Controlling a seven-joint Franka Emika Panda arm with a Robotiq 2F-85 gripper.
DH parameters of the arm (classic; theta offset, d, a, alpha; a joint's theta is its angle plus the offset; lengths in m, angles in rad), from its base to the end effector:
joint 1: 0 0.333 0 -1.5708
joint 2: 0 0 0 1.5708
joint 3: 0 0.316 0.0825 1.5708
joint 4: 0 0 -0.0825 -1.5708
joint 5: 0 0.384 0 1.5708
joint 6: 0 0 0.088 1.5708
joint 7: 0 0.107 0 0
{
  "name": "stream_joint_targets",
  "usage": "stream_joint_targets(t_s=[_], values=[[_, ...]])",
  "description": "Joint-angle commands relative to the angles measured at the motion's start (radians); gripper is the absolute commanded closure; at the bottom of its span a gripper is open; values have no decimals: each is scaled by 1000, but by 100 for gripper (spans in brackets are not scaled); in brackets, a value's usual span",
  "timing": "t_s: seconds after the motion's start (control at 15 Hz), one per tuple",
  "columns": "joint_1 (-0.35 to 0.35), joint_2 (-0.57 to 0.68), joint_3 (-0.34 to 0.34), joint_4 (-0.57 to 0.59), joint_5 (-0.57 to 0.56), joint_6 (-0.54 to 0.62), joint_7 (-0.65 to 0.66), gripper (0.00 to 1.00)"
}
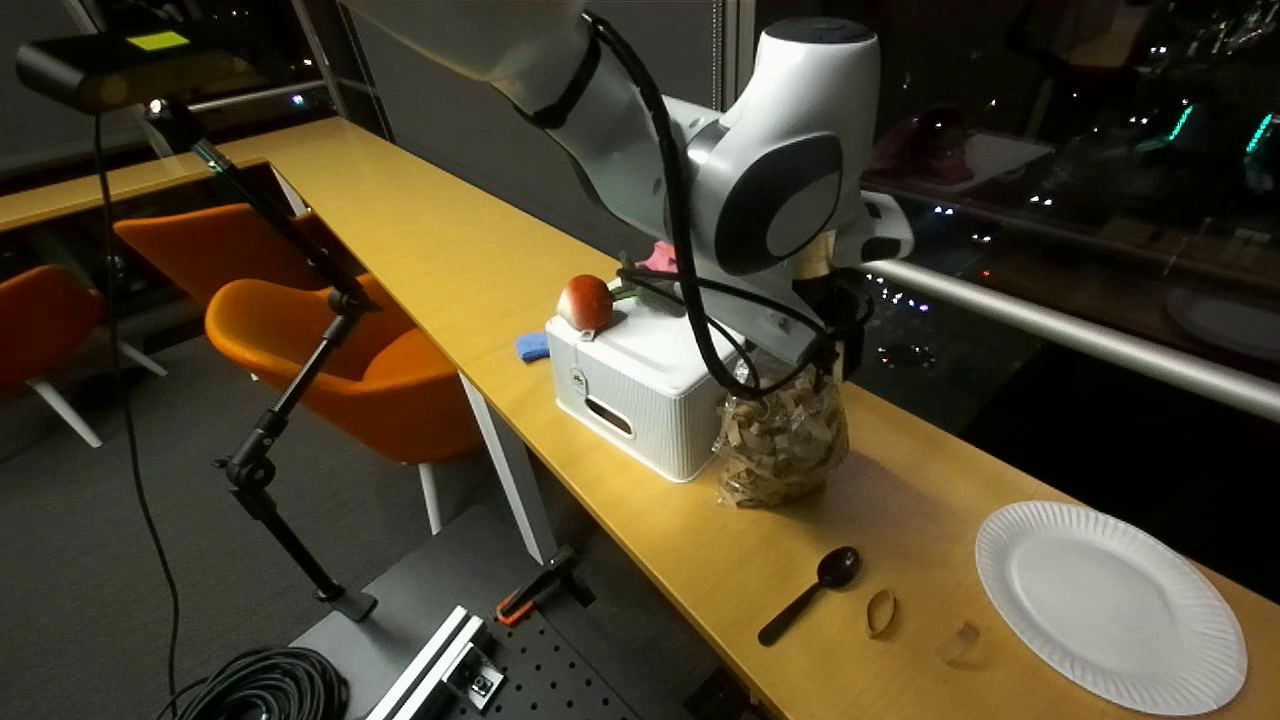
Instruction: Remove the rubber bands from the table and put them in the plastic
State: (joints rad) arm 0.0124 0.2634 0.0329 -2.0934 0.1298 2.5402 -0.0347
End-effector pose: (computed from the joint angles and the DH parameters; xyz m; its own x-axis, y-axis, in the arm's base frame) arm 0.5971 0.0250 0.3141 0.9832 -0.0304 0.1800 -0.0136 -0.9955 -0.0938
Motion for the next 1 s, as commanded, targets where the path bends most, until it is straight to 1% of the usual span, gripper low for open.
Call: stream_joint_targets(t_s=[0.0, 0.2, 0.4, 0.73, 0.93], values=[[-56, -54, 67, -31, 158, -44, -166, 0], [-75, -89, 84, -42, 257, -98, -264, 0], [-72, -96, 73, -39, 312, -147, -326, 0], [-63, -74, 65, -46, 332, -195, -356, 0], [-59, -50, 67, -53, 324, -182, -359, 0]])
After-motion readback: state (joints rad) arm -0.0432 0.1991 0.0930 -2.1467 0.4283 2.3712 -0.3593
